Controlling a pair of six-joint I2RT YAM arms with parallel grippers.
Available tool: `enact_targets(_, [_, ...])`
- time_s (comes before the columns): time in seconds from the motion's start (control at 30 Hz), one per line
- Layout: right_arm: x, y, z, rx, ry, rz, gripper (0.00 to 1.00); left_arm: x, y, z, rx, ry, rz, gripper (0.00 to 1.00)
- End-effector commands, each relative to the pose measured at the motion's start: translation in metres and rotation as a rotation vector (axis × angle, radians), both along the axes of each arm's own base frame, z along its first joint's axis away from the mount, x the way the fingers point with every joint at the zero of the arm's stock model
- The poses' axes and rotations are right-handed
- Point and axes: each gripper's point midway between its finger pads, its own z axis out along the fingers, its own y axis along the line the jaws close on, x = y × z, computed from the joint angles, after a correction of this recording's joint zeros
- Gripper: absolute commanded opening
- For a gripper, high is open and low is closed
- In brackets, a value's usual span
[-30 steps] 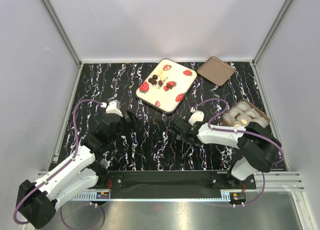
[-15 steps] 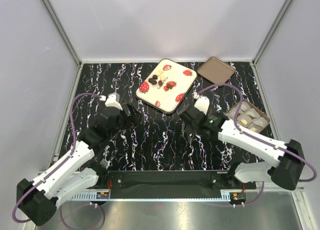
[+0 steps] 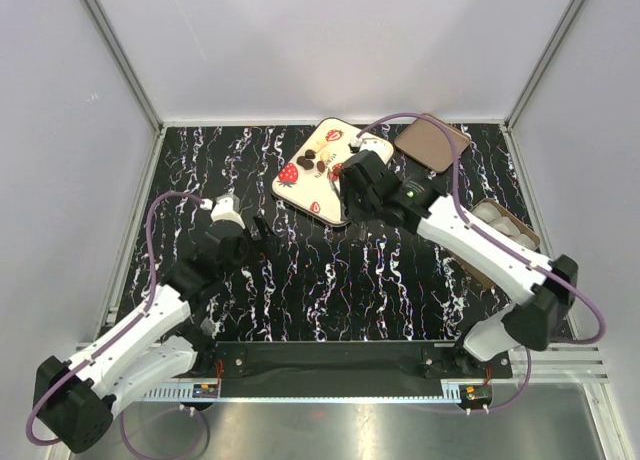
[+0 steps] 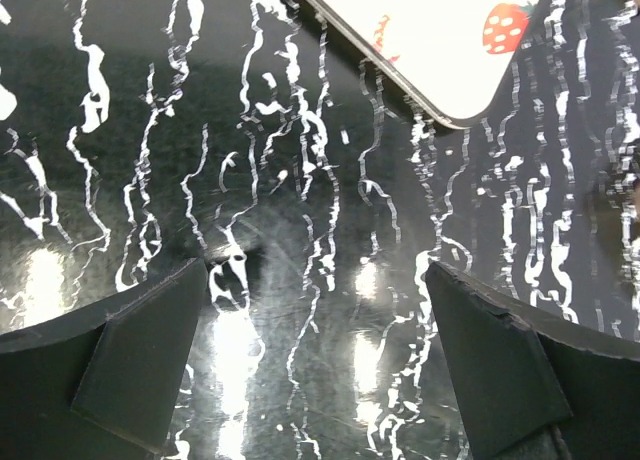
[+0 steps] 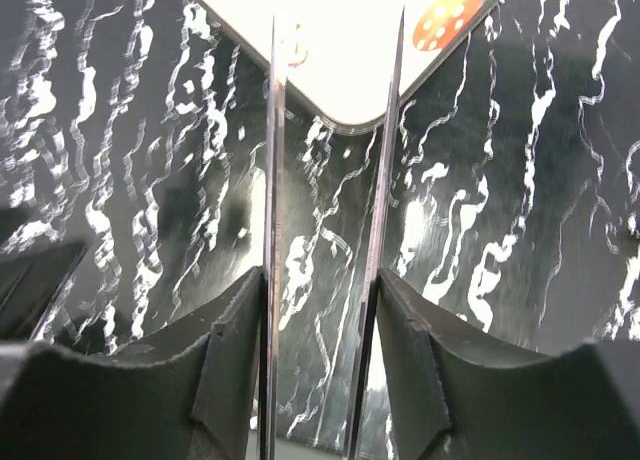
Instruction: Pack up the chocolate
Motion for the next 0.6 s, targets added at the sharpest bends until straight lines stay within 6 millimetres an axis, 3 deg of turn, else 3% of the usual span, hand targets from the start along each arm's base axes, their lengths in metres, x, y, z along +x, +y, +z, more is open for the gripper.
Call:
enact_targets(0.0, [0.034, 0.010, 0.002, 0.025, -0.032, 0.072, 0.52, 0.008, 0.006, 0.004, 0.011, -0.062, 0.033, 0.99])
enact_targets(0.2, [0.077, 0.023, -0.025, -0.021, -0.054, 0.173, 0.49, 0.007, 0.003, -0.014, 0.006, -0.040, 0.023, 0.99])
enact_targets(0.33, [0.107, 0.019, -0.049, -0.094, -0.049, 0.210, 0.50, 0.009, -0.009, -0.005, -0.010, -0.028, -0.022, 0.99])
enact_targets(0.47, [0.128, 0.010, -0.057, -0.138, -0.058, 0.237, 0.50, 0.010, -0.016, 0.010, -0.045, -0.046, -0.048, 0.99])
enact_targets(0.57, [0.139, 0.000, -0.063, -0.179, -0.055, 0.237, 0.49, 0.010, -0.015, 0.010, -0.046, -0.049, -0.045, 0.99])
